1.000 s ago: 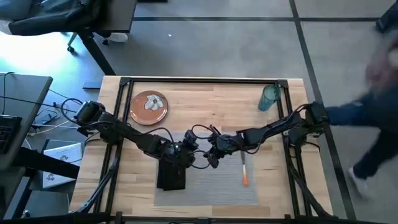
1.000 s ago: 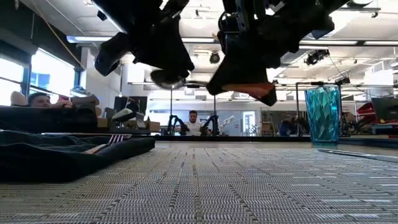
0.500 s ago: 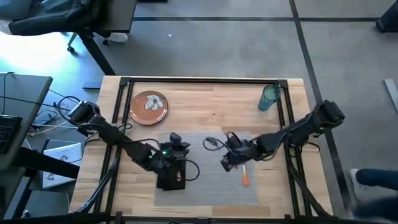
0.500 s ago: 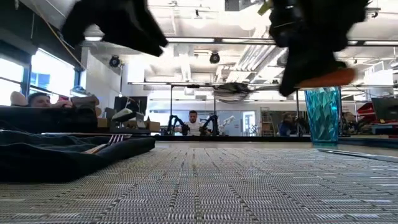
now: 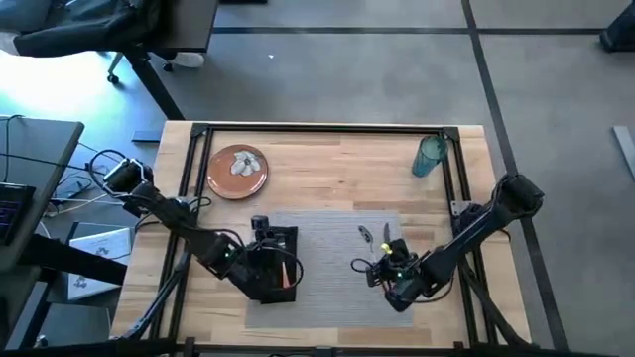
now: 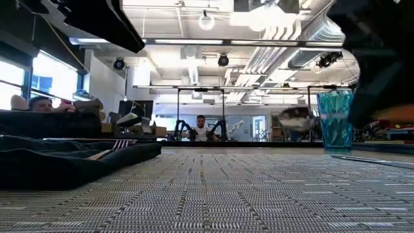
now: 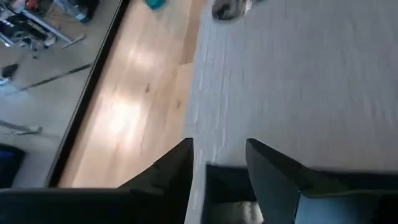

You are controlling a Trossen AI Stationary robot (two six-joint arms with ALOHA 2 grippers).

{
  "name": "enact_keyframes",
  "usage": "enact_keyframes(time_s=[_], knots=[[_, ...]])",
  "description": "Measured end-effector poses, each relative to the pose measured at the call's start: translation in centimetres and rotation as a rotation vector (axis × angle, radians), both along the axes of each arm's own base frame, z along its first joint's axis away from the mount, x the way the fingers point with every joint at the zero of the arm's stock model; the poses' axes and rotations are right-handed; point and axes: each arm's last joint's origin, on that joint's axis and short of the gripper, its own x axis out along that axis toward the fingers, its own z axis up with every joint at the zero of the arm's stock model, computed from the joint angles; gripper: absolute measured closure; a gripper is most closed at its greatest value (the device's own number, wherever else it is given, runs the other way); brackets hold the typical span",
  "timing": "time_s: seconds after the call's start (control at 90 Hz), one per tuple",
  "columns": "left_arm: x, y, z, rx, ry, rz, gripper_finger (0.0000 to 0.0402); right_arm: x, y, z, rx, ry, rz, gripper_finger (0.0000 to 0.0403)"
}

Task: Set table place
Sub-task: Put the orange spoon on the gray placemat

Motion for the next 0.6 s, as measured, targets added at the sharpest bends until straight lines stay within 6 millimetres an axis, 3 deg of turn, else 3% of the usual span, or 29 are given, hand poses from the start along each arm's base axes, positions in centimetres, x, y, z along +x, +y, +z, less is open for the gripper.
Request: enact_keyframes(time_s=[0.189,0.6], knots=[[0.7,-0.4,-0.4,-0.002,-0.011,-0.033,0.0268,0.2,0.3,-1.8,-0.022,-0.047,-0.108,0.0403],[1.3,-0.3,-0.8,-0.005,-0.004,-0.038,0.0268,-0.4,0.8,-1.9,0.015,-0.024,-0.125,0.0402]])
